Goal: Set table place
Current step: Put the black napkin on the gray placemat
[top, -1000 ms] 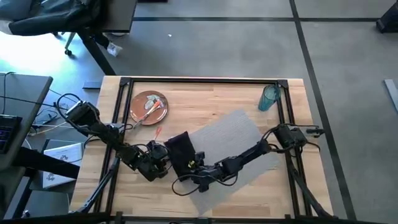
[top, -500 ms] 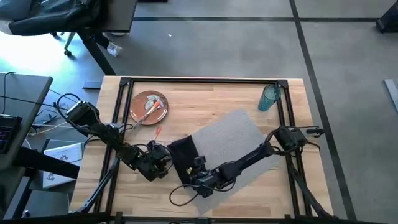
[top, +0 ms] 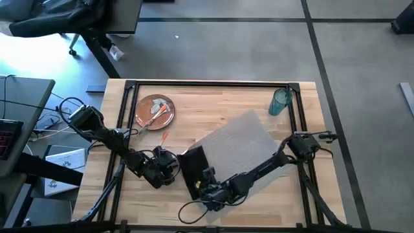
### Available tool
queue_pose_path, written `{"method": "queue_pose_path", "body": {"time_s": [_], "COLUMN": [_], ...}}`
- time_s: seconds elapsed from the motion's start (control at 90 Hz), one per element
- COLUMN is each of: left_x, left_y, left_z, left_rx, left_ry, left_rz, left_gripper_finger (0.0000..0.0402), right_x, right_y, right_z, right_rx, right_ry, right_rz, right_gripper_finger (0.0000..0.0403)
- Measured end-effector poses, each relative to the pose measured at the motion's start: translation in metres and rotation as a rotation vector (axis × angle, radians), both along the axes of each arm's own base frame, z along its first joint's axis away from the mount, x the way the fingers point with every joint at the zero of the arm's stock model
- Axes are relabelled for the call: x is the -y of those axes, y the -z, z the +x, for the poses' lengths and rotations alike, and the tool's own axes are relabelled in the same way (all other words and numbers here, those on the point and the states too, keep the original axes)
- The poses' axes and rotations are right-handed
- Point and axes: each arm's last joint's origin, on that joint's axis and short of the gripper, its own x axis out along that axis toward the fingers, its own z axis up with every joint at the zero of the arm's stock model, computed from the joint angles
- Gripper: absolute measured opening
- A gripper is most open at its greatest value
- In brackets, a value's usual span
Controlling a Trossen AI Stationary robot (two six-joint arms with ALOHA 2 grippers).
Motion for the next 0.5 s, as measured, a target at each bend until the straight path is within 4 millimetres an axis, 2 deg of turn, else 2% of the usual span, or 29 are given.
{"method": "queue_pose_path", "body": {"time_s": [0.167,0.389,0.5], "left_x": [0.000,0.000,0.000], "left_y": [0.000,0.000,0.000], "left_z": [0.000,0.000,0.000], "left_rx": [-0.001,0.000,0.000], "left_ry": [0.000,0.000,0.000], "left_rz": [0.000,0.001,0.002], "left_gripper_finger": [0.0113,0.0113,0.0113], "right_x": [-0.004,-0.015,-0.013], "right_y": [0.000,-0.018,-0.015], "right_z": [-0.004,-0.012,-0.014], "right_rx": [-0.034,-0.002,-0.021], "right_ry": [-0.031,-0.089,-0.088], "right_rz": [0.017,0.026,0.018], "right_gripper_finger": [0.0000,0.0000,0.0000]}}
